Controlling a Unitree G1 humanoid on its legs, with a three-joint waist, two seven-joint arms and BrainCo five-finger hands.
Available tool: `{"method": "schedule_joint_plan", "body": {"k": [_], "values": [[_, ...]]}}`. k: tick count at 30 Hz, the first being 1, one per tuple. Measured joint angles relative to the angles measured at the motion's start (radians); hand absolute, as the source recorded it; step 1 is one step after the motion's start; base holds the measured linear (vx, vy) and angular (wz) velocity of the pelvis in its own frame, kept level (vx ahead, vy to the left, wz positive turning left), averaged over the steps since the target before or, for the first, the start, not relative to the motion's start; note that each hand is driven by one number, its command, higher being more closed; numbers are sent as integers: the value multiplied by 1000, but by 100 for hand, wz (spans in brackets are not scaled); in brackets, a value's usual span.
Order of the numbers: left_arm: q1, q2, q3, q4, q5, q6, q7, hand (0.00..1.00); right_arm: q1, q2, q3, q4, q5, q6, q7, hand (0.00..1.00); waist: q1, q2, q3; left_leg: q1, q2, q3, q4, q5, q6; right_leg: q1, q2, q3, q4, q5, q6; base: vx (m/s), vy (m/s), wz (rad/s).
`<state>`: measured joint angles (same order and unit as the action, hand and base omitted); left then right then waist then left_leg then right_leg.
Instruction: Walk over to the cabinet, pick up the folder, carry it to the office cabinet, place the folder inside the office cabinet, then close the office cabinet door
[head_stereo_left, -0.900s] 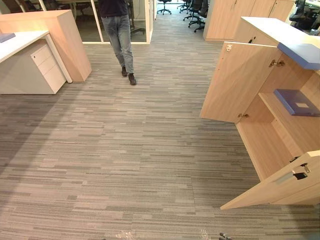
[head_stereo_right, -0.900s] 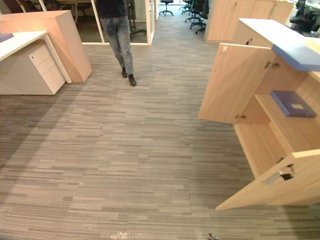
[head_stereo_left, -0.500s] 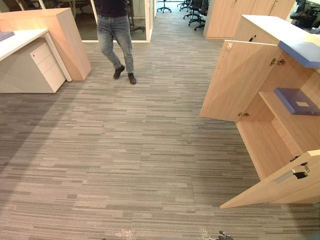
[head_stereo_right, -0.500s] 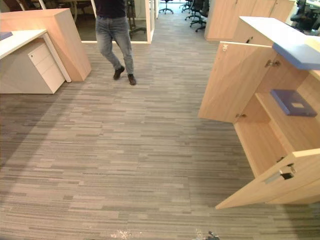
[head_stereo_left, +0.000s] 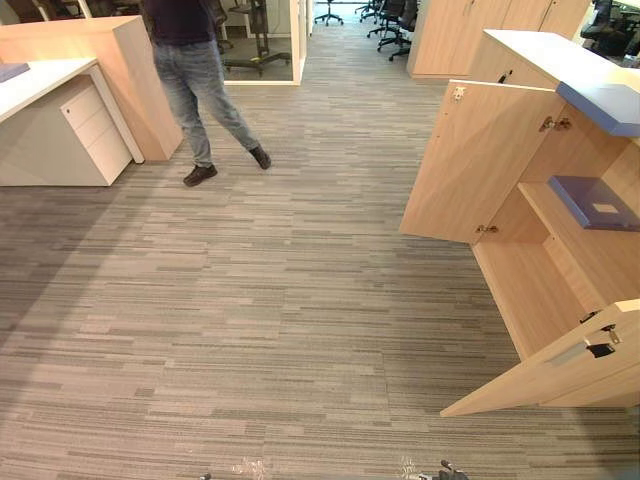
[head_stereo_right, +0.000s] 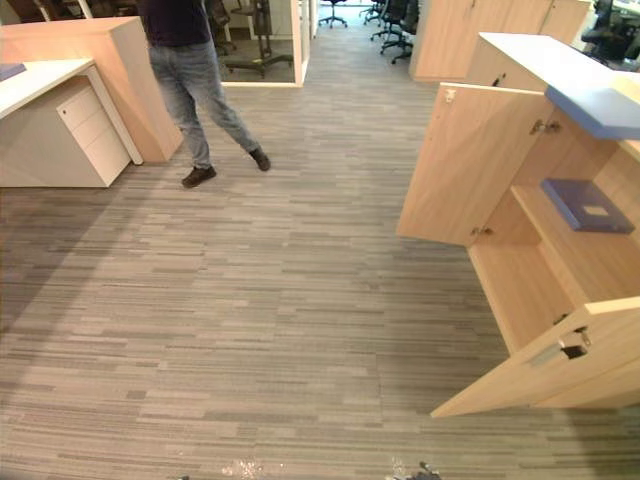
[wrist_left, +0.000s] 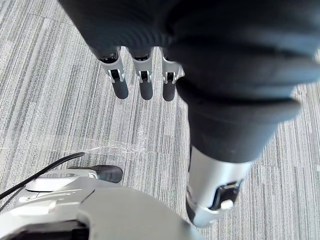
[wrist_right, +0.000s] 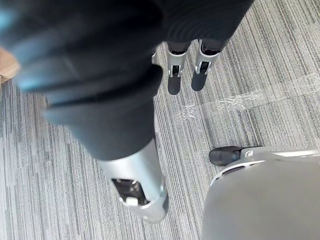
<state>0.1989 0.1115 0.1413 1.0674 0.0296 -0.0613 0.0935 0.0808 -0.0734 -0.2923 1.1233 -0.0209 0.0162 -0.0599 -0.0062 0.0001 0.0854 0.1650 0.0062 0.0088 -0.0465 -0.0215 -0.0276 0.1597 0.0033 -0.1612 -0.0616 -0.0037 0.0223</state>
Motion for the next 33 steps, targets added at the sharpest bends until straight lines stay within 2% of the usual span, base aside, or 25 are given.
{"method": "schedule_joint_plan", "body": {"k": [21,29,31,32,33], "values": [[0,6,-4,3,-8,1,-24,0,-1,9,-36,11,0,-1,0,0,1,-9,4,11,0,1,-16,4,6,0,0,0,-4,0,0,0,0,0],[-2,9,22,3,-21,6,-35,0,-2,16,-36,11,0,0,11,0,2,-25,10,-11,-1,-3,-23,5,6,-5,1,-8,-19,0,0,12,-4,3],[-10,8,68,0,-48,10,-37,0,-10,27,-36,8,2,-1,11,0,2,-36,22,-59,0,1,65,-32,-4,-24,-3,-17,3,-9,-3,14,-9,10],[-16,4,110,-15,-78,14,-36,0,-14,36,-37,-8,4,-1,11,0,7,-50,47,-136,8,30,232,-98,-17,-41,-6,-23,53,-36,-11,-20,-7,8],[-15,1,123,-23,-88,14,-36,0,-12,39,-37,-15,6,-1,11,0,11,-52,58,-158,16,52,298,-118,-26,-40,-6,-23,68,-46,-15,-81,-5,9]]}}
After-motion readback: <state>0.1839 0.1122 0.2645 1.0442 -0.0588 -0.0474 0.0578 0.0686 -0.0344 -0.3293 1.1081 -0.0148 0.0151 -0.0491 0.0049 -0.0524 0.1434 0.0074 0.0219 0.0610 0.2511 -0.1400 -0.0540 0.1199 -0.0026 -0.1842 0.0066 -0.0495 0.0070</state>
